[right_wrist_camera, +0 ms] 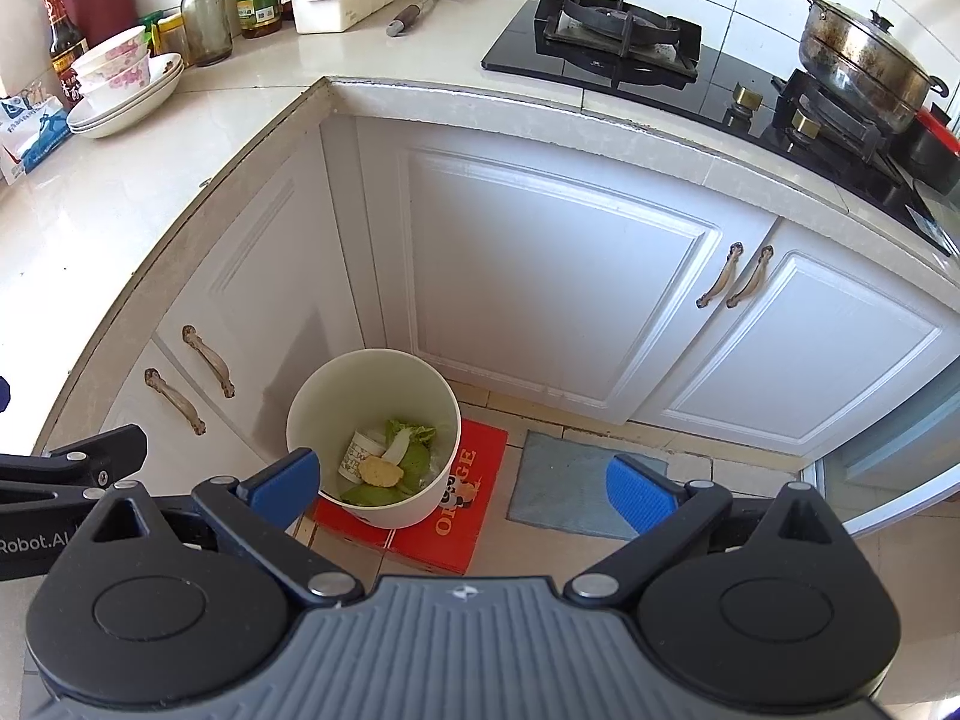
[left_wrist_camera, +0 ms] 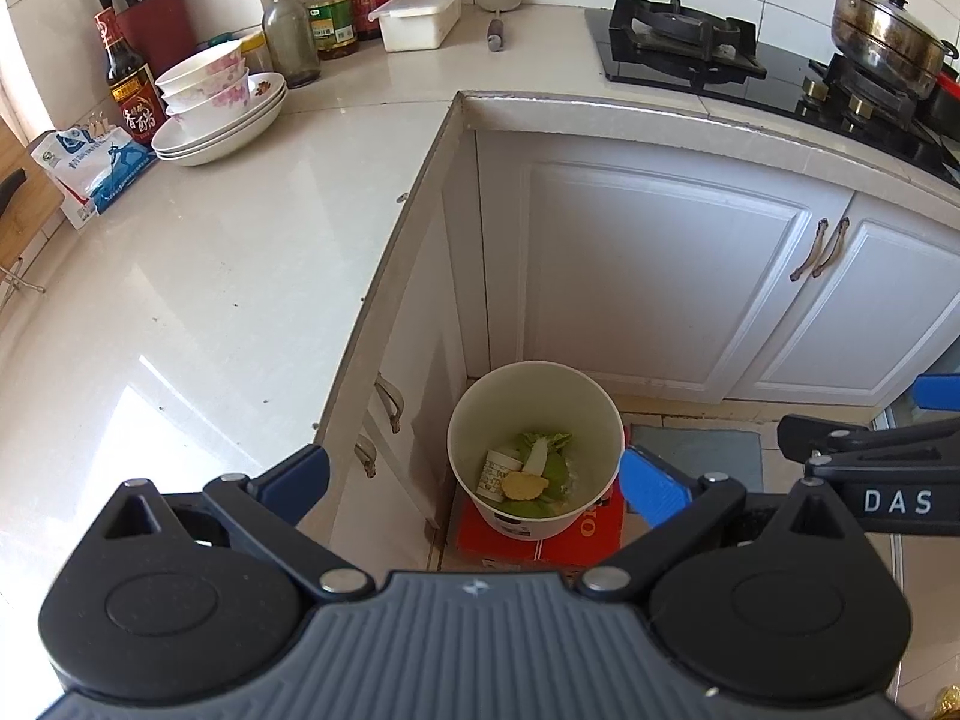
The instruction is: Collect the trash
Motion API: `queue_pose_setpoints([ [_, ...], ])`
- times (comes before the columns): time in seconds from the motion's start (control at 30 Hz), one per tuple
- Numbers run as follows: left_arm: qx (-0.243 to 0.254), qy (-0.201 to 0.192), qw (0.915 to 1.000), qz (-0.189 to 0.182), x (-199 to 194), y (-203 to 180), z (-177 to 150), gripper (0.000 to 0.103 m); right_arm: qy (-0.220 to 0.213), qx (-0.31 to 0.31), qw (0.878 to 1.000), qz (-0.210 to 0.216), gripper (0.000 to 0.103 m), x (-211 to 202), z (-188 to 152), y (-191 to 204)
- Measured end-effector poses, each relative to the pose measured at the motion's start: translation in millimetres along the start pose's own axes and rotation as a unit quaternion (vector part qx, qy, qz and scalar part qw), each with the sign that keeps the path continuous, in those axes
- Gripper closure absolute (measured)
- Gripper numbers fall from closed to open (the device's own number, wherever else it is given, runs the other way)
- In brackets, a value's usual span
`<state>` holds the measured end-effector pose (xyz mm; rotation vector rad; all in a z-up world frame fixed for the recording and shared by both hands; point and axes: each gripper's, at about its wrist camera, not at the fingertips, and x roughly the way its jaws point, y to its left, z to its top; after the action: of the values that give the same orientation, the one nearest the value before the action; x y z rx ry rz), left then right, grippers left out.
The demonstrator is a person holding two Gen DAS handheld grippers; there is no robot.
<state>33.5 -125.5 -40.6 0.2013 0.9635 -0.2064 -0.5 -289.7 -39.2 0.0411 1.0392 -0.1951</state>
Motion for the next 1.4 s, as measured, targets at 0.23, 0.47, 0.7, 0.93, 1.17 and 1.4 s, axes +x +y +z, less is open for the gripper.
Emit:
queue_pose_setpoints([
  [0.23, -0.002, 0.002, 1.0000, -0.001, 0.2, 0.1, 0.2, 0.001, 0.000, -0.001, 1.000, 0.001, 0.000, 0.0, 0.7, 0.1],
  [0.47, -0.003, 0.004, 1.0000, -0.002, 0.8, 2.4, 1.0, 0.001, 0.000, -0.003, 1.000, 0.002, 0.000, 0.1, 3.3, 1.0],
  [0.7, -0.006, 0.008, 0.9999, -0.003, 1.7, 4.5, 1.5, 0.001, 0.001, -0.006, 1.000, 0.000, 0.000, 0.7, 4.5, 2.0],
  [0.93, -0.008, 0.012, 0.9999, -0.001, 1.7, 5.0, 1.9, 0.001, 0.001, -0.008, 1.000, -0.001, 0.000, 0.6, 5.2, 4.6],
  [1.17, -0.010, 0.013, 0.9999, -0.002, 1.5, 5.9, 1.8, 0.001, 0.000, -0.011, 1.000, -0.001, 0.000, 0.6, 5.4, 4.4],
  [1.4, -0.012, 0.014, 0.9998, -0.001, 1.0, 7.6, 1.0, 0.001, 0.000, -0.013, 1.000, -0.001, 0.000, -0.2, 4.8, 5.4],
])
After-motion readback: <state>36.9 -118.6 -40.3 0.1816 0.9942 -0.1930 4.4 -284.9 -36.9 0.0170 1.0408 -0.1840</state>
